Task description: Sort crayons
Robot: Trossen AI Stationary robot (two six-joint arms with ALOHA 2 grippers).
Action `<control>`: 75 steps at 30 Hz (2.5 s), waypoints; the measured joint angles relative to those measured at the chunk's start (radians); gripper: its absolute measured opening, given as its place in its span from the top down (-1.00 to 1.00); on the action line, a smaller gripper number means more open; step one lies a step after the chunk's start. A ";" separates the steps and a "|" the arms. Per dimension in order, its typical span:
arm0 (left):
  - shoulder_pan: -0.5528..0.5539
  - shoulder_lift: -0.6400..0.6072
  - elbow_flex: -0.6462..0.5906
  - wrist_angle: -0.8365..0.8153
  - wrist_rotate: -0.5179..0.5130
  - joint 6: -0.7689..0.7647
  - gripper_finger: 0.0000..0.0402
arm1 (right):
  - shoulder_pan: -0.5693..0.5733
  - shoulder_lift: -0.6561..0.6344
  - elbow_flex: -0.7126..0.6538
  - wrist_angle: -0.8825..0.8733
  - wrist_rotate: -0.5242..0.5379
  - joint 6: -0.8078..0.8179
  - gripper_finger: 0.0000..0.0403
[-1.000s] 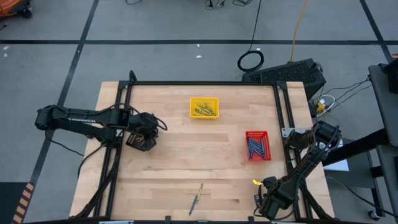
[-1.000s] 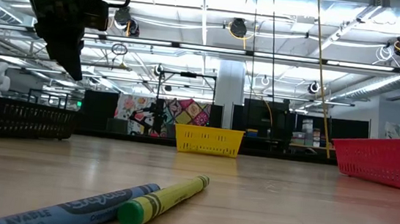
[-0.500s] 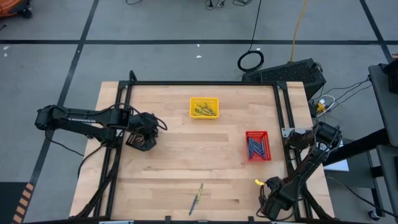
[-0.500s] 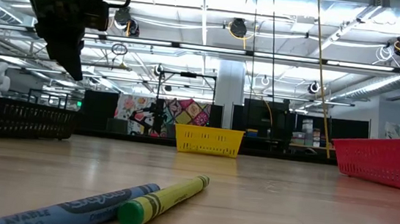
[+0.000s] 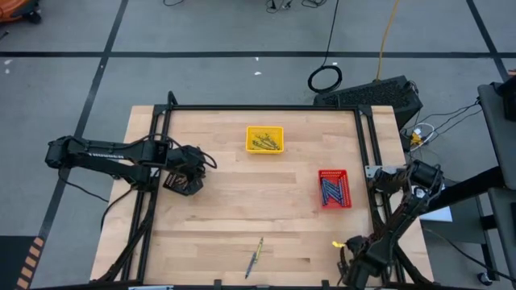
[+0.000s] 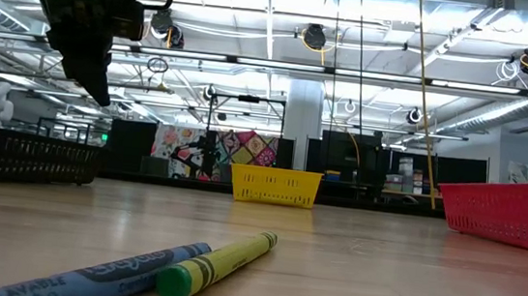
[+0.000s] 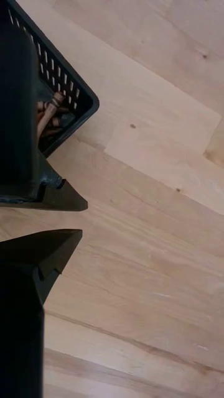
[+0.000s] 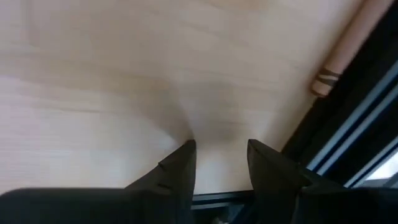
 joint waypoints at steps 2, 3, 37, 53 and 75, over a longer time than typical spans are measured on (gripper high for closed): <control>0.000 0.000 0.000 0.000 0.000 0.000 0.70 | 0.016 0.007 0.001 -0.011 -0.002 0.003 0.35; 0.000 0.000 0.000 0.000 0.000 0.000 0.70 | 0.019 0.009 0.002 -0.020 -0.002 0.006 0.35; 0.000 0.000 0.000 0.000 0.000 0.000 0.70 | -0.082 0.013 0.006 -0.082 0.079 -0.071 0.50; 0.000 0.000 0.000 0.000 0.000 0.000 0.70 | -0.150 0.015 0.003 -0.239 0.083 -0.224 0.99; 0.000 0.000 0.000 0.000 -0.004 0.002 0.70 | -0.162 0.015 -0.030 -0.404 -0.031 -0.315 1.00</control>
